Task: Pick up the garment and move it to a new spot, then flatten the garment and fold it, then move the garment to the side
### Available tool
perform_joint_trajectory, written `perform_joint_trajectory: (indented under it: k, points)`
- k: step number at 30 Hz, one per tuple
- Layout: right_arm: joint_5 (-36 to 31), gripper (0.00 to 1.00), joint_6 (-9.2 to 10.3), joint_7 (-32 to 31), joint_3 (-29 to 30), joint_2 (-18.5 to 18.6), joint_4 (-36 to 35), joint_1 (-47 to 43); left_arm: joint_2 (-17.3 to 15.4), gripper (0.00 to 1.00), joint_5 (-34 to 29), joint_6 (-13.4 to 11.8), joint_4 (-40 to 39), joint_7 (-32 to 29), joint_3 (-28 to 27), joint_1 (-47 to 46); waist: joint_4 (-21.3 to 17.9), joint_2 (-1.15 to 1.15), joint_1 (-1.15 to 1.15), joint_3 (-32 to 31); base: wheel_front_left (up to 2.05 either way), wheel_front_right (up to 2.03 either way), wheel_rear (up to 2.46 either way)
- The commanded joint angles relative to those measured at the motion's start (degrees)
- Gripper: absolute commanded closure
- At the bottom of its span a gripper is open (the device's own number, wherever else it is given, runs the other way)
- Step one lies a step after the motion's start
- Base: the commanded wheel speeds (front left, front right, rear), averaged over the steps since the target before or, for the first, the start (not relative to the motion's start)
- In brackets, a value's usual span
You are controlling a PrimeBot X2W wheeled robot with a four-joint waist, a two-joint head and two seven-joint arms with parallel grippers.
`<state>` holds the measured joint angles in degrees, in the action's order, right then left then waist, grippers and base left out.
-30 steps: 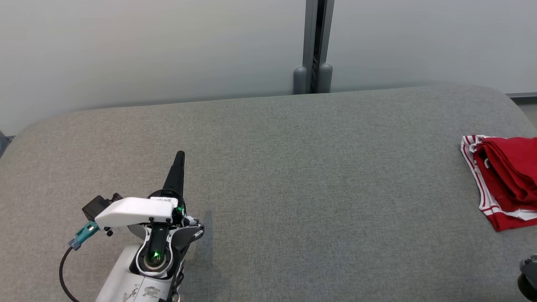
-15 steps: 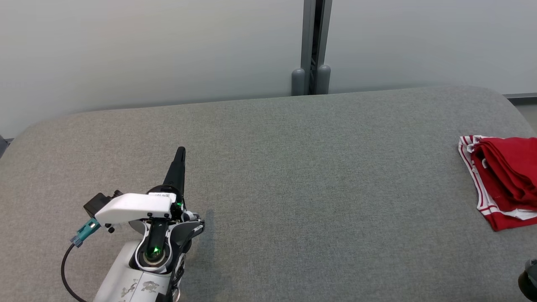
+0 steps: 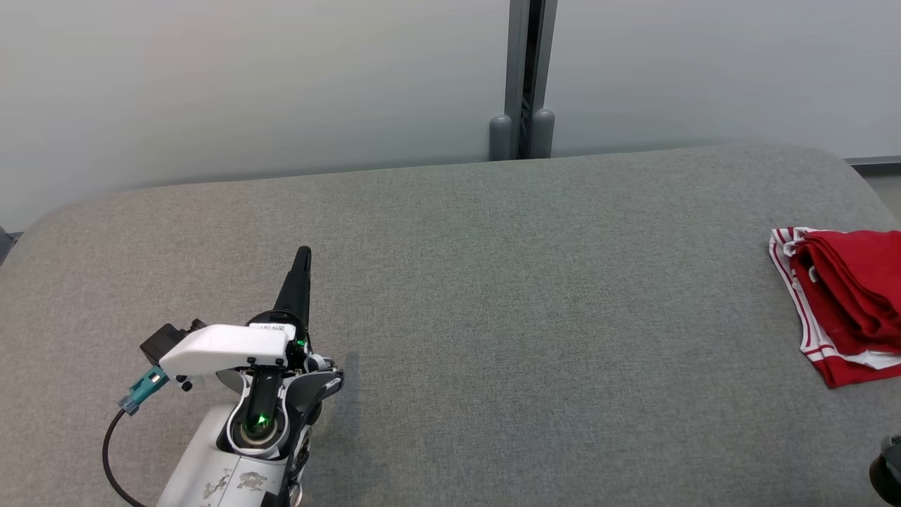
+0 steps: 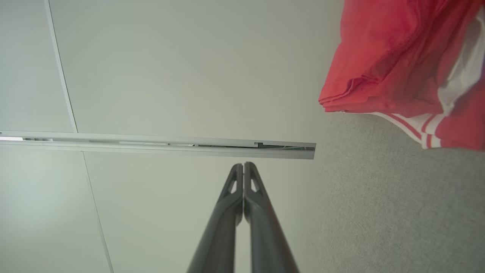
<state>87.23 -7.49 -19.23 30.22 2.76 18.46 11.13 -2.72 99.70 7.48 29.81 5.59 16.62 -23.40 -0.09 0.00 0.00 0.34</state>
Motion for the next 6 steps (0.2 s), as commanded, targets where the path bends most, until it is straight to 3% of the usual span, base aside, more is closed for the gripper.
perform_joint_trajectory:
  k: [1, 6]
  points:
    - [0.2, 1.00, 0.00, -0.2, 0.0, 0.2, 0.0, 0.2, -0.3, 1.00, 0.0, 0.2, 0.1, 0.0, -0.1, -0.7, 0.0, 0.00, 0.00, 0.0, 0.00, 0.00, 0.00]
    - [0.2, 1.00, 0.00, -0.2, 0.0, 0.2, 0.0, 0.2, -0.3, 1.00, 0.0, 0.2, 0.0, 0.0, -0.1, -0.7, 0.0, 0.00, 0.00, 0.0, 0.00, 0.00, 0.00]
